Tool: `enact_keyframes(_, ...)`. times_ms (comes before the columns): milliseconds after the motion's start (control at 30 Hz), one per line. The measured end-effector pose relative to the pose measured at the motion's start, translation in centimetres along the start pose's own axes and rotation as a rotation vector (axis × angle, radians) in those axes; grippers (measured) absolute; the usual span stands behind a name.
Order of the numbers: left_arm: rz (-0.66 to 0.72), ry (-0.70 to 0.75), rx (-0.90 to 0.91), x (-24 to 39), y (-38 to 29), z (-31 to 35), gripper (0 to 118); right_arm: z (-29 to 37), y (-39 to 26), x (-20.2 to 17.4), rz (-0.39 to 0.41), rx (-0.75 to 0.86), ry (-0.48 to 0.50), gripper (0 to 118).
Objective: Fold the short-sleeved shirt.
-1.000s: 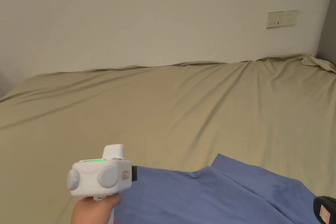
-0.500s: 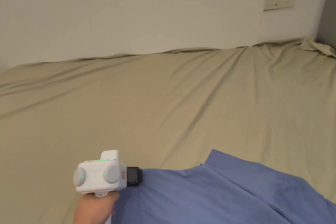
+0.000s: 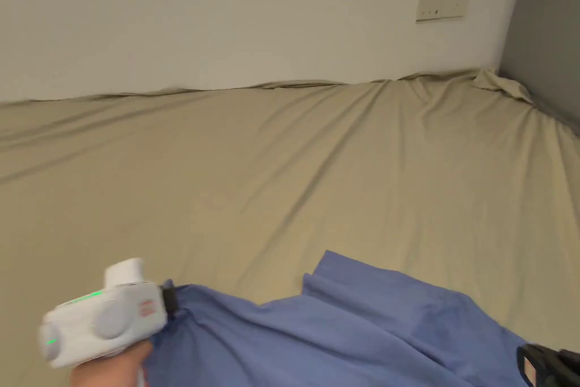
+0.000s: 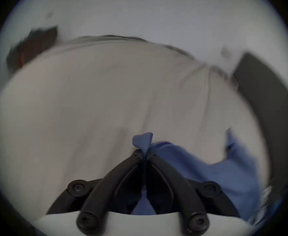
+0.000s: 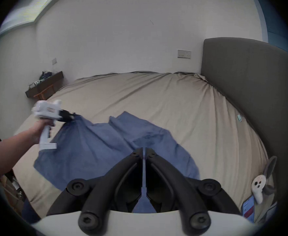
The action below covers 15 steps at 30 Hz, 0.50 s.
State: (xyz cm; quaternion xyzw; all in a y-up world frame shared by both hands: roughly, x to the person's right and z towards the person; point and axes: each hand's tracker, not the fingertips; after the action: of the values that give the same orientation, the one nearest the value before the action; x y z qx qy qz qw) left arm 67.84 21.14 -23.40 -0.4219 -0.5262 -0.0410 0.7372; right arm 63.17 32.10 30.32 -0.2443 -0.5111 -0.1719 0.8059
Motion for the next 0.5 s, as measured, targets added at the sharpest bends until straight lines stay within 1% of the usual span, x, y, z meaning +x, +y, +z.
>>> enact_keyframes(33, 0.049, -0.052, 0.054, -0.4, 0.1, 1.9, 0, -0.8, 0.2, 0.9, -0.003, 0.002, -0.015, 5)
enact_keyframes(67, 0.063, -0.082, 0.103, -0.6, 0.3, 4.4, 0, -1.7, 0.7, 2.0, 0.002, 0.004, -0.016, 6)
enact_keyframes(167, 0.005, -0.14, 0.181, 1.1, -0.6, 11.6, 0, -5.9, 2.0, 5.2, 0.043, -0.024, 0.003, 6)
enact_keyframes(200, -0.022, -0.154, 0.182, 1.7, -1.0, 13.9, 0, -7.9, 2.5, 6.2, 0.034, -0.082, 0.033, 42)
enact_keyframes(233, -0.042, -0.163, 0.181, 2.1, -1.4, 15.5, 0, -9.8, 2.9, 6.9, 0.025, -0.125, 0.019, 100)
enact_keyframes(267, -0.067, -0.166, 0.181, 2.3, -1.8, 17.0, 0, -12.3, 3.1, 7.6, 0.003, -0.209, 0.008, 118)
enact_keyframes(300, -0.079, -0.174, 0.181, 2.4, -2.1, 18.3, 0, -14.3, 2.5, 8.7, 0.007, -0.174, 0.03, 112)
enact_keyframes(333, -0.08, -0.176, 0.182, 2.4, -2.2, 19.2, 0, -16.4, 2.4, 9.1, -0.005, -0.225, 0.049, 114)
enact_keyframes(400, -0.035, -0.17, 0.175, 1.9, -2.5, 20.6, 0, -19.8, 2.3, 9.2, 0.054, -0.354, -0.028, 117)
enact_keyframes(433, -0.017, -0.168, 0.178, 1.7, -2.7, 21.1, 0, -20.3, 2.7, 8.8, 0.077, -0.372, -0.039, 116)
enact_keyframes(467, 0.004, -0.174, 0.179, 1.2, -2.6, 21.3, 0, -21.6, 2.6, 8.5, 0.12, -0.394, -0.04, 116)
enact_keyframes(500, 0.007, -0.169, 0.183, 1.1, -2.8, 21.5, 0, -22.6, 2.5, 8.2, 0.139, -0.424, -0.058, 116)
